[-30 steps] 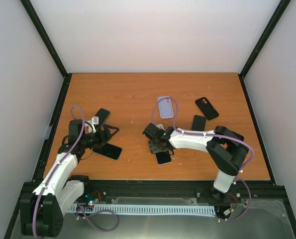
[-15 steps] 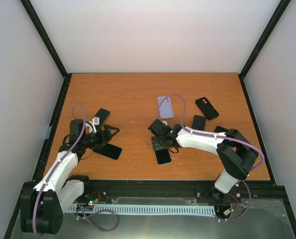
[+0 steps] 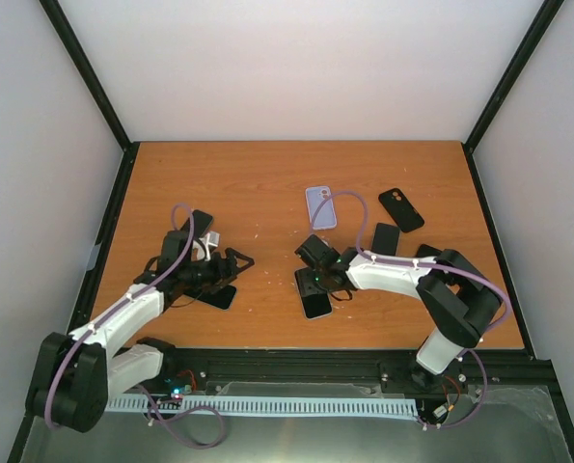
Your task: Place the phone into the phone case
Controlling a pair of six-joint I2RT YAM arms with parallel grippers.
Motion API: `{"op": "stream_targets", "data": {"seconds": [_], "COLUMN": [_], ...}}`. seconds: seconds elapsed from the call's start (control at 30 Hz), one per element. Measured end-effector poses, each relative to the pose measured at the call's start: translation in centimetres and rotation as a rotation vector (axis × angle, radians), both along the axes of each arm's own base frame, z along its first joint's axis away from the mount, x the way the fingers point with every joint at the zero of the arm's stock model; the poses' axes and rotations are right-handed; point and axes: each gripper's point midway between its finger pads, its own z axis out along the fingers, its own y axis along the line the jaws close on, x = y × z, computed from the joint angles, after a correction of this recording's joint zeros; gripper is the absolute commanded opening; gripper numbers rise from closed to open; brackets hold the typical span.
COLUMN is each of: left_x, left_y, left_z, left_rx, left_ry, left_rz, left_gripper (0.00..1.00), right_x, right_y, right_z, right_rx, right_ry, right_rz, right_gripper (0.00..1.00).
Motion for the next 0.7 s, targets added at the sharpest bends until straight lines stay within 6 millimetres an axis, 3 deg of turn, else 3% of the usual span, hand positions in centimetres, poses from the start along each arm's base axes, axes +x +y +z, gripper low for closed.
{"op": "stream_targets", "data": {"seconds": [0.37, 0.57, 0.7], "left_x": [-0.3, -0.3, -0.5], "left_y": [-2.6, -3.5, -4.4], "left_z": [-1.3, -1.5, -2.2], "left_rx": [-0.012, -0.026, -0.04], "left_ry": [0.053, 0.06, 0.083], "left_rz": [-0.044, -0.057, -0.074], "left_gripper": [0.84, 0.8, 0.78], "right_x": [0.2, -0.5, -1.9], "right_y": [0.1, -0.8, -2.0], "right_z": [-0.1, 0.3, 0.9], "right_rx": [0.027, 0.025, 0.039], "right_ry": [-0.007, -0.003, 0.004], "right_rz": [-0.019, -0.025, -0.025], "right_gripper": [0.62, 0.73, 0.73]}}
